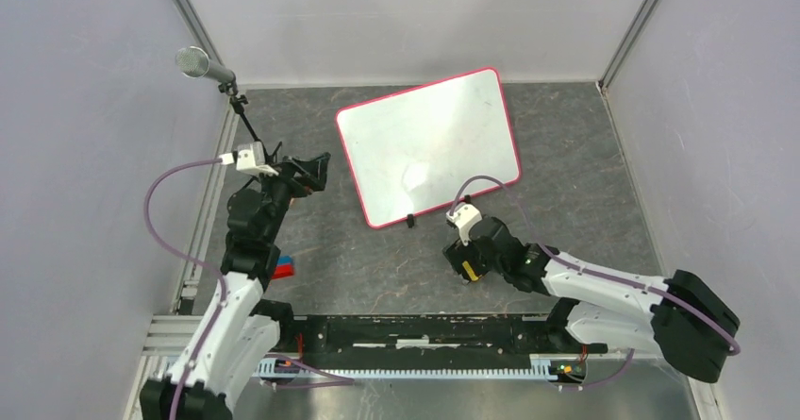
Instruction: Erase the whiteboard
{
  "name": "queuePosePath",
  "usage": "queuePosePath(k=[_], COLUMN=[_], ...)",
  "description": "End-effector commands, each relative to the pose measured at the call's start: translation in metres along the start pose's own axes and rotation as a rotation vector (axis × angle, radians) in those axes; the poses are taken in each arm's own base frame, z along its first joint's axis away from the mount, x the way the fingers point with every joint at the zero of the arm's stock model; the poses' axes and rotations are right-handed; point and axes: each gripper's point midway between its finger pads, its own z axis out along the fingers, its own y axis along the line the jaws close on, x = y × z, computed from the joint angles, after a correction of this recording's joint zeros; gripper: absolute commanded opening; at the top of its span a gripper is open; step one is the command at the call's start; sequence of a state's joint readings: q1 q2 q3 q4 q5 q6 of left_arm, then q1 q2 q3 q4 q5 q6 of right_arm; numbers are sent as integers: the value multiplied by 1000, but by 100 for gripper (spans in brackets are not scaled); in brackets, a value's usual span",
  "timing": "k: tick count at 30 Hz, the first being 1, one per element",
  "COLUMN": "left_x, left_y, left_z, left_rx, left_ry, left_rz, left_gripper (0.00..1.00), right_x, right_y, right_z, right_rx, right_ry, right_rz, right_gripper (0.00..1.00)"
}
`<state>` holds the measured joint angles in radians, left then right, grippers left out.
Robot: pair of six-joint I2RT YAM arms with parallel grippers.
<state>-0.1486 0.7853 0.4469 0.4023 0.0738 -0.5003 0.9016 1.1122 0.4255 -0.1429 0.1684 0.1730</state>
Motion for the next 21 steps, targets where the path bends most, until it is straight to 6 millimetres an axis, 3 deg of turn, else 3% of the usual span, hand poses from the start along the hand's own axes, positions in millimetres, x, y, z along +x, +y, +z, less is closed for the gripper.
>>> queuePosePath(k=[1, 7, 14, 17, 21], left_x=[7, -16, -58, -70, -84], left_y=[-18, -93, -174, -206, -221], left_z=[-40, -78, -124, -150, -168], left_rx=[31, 379, 781, 952, 1017], left_ry=[139, 187, 154, 124, 80], left_rz=[5, 21, 213, 315, 408], left_gripper=[98, 100, 100, 100, 100], right_x=[-32, -101, -188, -207, -212], right_y=[-9, -40, -80, -92, -110], right_z=[-23, -89, -212, -259, -304], right_rx=[40, 175, 324, 359, 423], right_ry=[-100, -264, -636, -771, -879], right_rz=[11, 10, 37, 62, 115], right_gripper=[97, 98, 98, 98, 98])
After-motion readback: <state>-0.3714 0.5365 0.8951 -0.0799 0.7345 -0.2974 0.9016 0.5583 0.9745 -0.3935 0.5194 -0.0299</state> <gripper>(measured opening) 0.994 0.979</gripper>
